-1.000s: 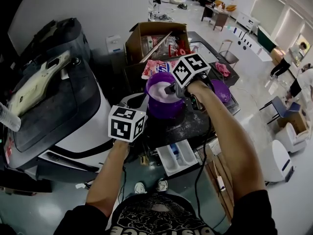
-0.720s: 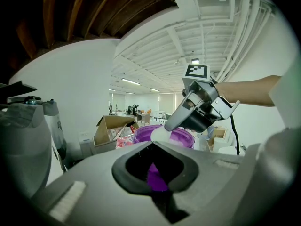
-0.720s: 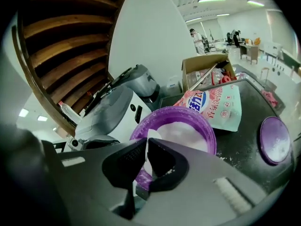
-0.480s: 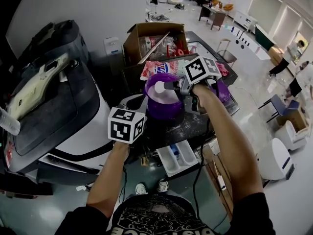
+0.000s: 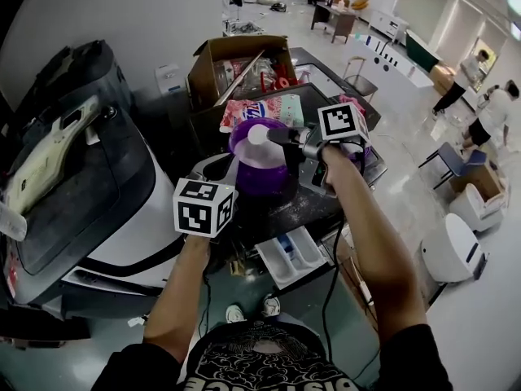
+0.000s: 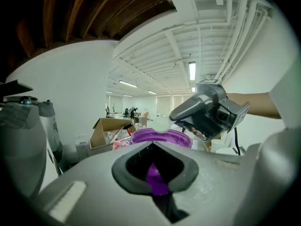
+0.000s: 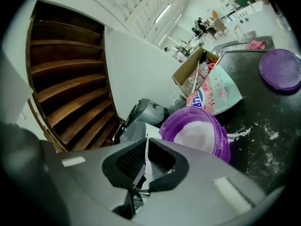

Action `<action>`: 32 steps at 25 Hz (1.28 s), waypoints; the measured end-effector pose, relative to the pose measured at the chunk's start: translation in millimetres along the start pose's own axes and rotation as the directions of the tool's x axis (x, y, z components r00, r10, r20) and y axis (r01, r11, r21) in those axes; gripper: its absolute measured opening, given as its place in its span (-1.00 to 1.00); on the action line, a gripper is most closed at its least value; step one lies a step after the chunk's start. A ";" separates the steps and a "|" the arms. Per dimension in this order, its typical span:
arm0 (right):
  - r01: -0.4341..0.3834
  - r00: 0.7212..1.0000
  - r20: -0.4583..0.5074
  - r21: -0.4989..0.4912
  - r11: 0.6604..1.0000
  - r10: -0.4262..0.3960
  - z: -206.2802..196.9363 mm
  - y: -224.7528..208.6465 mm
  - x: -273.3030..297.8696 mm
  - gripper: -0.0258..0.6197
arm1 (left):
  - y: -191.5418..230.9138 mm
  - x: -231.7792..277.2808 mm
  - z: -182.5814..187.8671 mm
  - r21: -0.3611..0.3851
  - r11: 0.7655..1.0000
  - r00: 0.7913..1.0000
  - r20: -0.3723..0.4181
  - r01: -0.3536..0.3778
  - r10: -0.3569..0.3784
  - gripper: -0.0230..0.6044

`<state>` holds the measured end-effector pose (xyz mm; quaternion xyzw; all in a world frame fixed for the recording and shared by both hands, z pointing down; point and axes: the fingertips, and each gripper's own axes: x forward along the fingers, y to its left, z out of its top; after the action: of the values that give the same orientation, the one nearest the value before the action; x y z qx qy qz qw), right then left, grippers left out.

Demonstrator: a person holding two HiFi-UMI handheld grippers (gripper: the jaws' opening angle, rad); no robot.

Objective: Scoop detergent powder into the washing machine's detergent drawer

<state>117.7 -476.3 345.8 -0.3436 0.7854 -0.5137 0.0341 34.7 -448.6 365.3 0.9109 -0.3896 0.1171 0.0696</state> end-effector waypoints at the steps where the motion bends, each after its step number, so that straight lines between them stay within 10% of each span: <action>1: -0.003 1.000 0.016 0.004 1.000 0.003 0.3 1.5 -3.0 -0.81 | -1.1 -0.3 -0.1 0.002 1.000 1.000 0.001 0.005 -0.005 -0.93; 17: 0.029 0.972 0.232 -0.001 1.000 -0.028 -14.8 27.1 -64.5 -0.81 | -33.3 -11.9 -7.1 0.020 0.988 0.988 0.010 0.153 -0.154 -0.93; 32: -0.135 0.928 0.359 0.085 0.987 0.096 -60.4 26.6 -111.5 -0.81 | -63.1 -30.1 -13.4 0.042 0.990 0.990 0.012 0.138 -0.139 -0.93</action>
<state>164.6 -358.7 318.7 -0.3812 0.7564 -0.4824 0.2234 58.2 -381.5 367.8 0.9378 -0.3234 0.1132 0.0559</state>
